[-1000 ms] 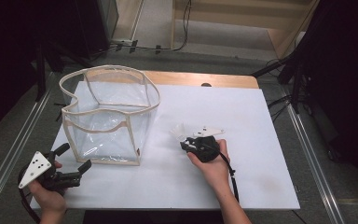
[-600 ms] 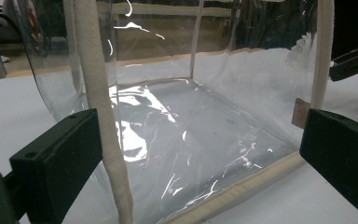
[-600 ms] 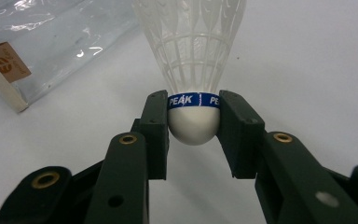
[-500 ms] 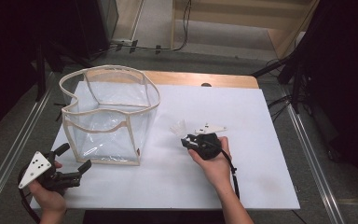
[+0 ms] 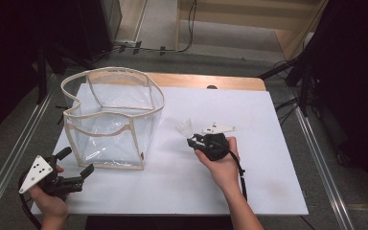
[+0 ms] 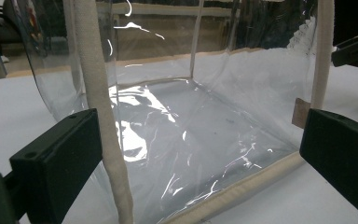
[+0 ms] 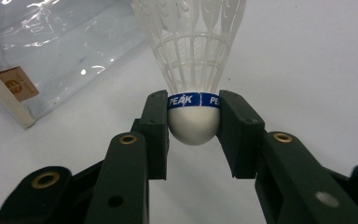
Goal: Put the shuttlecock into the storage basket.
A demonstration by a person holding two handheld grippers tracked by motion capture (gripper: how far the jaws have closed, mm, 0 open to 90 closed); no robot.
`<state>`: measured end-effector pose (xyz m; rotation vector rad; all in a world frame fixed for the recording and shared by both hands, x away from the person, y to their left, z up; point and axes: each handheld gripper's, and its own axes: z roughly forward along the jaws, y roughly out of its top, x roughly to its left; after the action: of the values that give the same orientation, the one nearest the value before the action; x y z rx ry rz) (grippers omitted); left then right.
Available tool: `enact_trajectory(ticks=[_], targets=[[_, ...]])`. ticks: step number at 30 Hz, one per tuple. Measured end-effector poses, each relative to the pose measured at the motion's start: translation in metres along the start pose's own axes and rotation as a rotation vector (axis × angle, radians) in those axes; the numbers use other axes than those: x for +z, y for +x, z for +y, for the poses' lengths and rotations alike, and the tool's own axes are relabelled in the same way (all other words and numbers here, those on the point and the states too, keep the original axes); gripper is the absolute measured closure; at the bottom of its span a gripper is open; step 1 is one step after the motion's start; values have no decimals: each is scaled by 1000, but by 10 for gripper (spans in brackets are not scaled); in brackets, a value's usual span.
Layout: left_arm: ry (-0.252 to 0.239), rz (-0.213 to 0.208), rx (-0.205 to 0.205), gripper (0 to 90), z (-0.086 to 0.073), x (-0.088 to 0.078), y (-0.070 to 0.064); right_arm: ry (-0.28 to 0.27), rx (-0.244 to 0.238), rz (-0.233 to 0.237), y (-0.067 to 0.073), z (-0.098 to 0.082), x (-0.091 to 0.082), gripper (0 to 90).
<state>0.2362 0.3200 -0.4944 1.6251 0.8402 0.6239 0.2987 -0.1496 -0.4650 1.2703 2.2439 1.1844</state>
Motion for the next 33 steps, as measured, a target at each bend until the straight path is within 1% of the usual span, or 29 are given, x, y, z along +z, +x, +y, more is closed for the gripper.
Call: enact_trajectory(ticks=[16,17,33], targets=[[0,-1,2,0,0,0,0,-20,-3,-4,-1,9,-6,629],[0,-1,1,0,0,0,0,-19,4,-5,-1,9,-7,629],[0,0,1,0,0,0,0,-43,-2,-6,-1,20,-13,629]])
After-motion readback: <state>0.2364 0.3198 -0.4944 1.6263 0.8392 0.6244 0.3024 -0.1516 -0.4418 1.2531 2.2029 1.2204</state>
